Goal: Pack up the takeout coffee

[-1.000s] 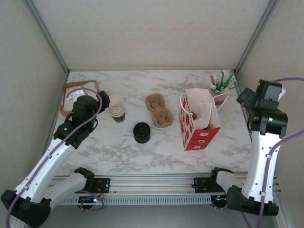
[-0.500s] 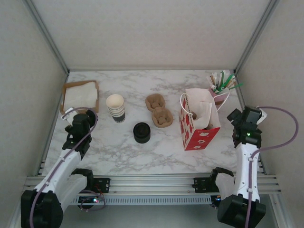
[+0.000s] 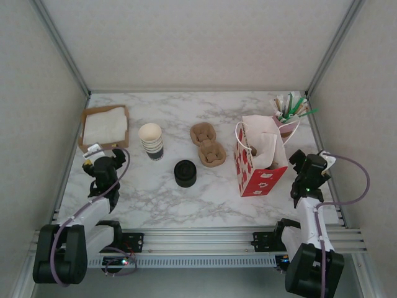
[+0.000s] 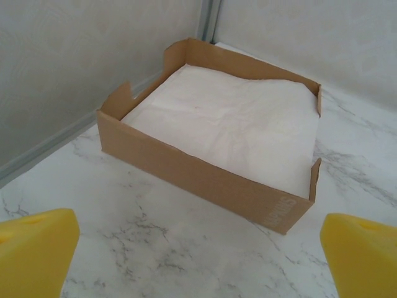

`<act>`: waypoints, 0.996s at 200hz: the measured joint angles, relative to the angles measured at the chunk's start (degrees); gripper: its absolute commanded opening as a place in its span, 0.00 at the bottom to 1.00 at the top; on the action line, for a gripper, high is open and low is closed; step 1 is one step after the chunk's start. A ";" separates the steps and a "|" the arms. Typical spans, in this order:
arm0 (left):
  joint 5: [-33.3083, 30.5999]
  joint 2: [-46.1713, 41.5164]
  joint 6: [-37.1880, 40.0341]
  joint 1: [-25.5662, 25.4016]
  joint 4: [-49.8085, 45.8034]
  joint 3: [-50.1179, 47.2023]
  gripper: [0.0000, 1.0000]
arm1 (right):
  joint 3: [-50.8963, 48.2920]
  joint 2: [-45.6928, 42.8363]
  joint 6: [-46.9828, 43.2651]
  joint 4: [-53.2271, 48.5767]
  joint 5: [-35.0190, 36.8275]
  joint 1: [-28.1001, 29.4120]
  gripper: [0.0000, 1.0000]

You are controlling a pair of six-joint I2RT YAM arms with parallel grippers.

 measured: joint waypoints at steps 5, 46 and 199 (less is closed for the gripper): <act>0.28 0.44 0.55 0.00 1.49 -0.70 1.00 | -0.52 0.66 -0.35 1.51 0.07 0.26 0.99; 3.28 7.58 2.45 0.11 9.68 -1.46 1.00 | -4.28 6.45 -2.91 14.23 0.00 1.77 0.99; 6.64 21.27 4.17 0.15 30.03 -0.66 1.00 | -6.82 21.18 -11.26 35.63 -3.43 9.42 0.99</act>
